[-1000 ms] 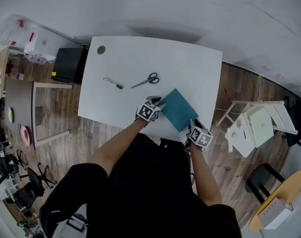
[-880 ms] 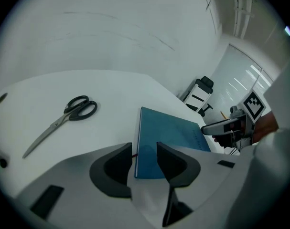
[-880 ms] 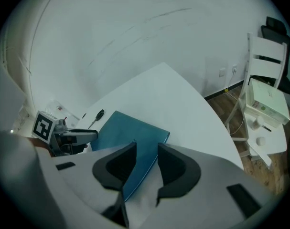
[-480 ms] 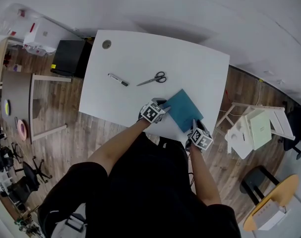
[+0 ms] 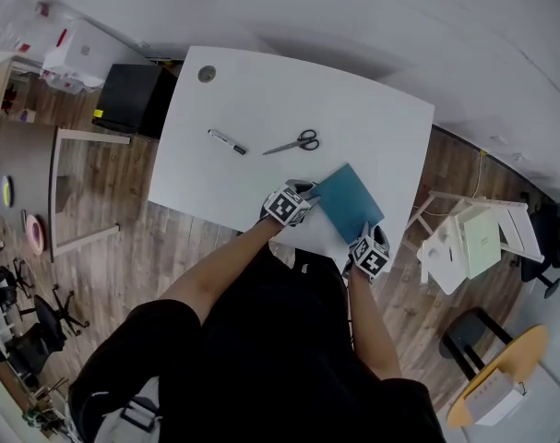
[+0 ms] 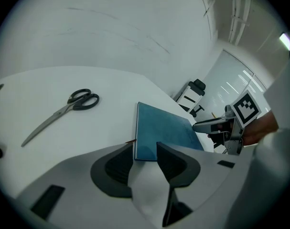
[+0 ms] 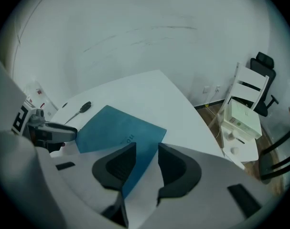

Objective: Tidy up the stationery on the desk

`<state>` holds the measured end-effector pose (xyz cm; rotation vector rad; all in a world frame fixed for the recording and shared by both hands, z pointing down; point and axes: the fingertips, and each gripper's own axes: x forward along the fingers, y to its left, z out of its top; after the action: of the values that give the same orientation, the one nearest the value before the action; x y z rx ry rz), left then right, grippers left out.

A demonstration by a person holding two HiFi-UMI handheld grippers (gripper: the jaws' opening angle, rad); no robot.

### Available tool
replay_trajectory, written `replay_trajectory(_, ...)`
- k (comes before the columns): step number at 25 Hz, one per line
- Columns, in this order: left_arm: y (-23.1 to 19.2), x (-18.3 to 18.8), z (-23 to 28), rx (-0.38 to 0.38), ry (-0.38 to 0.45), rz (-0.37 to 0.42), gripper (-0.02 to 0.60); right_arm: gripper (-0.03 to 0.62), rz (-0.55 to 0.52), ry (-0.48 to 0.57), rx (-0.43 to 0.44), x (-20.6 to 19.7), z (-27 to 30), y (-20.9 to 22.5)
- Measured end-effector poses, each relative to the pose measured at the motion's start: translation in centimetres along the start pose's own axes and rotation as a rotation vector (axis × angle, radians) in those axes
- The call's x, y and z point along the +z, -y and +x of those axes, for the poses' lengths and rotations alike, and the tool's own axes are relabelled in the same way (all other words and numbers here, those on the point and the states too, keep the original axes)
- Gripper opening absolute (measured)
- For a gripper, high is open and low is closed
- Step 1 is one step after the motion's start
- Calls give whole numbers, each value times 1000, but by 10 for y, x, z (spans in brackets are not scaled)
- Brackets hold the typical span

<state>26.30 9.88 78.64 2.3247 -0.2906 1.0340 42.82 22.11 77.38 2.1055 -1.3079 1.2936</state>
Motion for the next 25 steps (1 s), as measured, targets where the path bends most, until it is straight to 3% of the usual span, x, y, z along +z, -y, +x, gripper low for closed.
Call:
replay_trajectory(11, 7, 0, 7, -31, -18, 24, 161, 135, 13, -53, 51, -5, 7, 1)
replay_trajectory(18, 3, -12, 0, 15, 8, -21, 161, 135, -88, -96, 100, 6, 16, -9)
replay_trajectory(25, -11, -37, -27, 60, 39, -87, 161, 135, -207, -130, 175, 11, 23, -46)
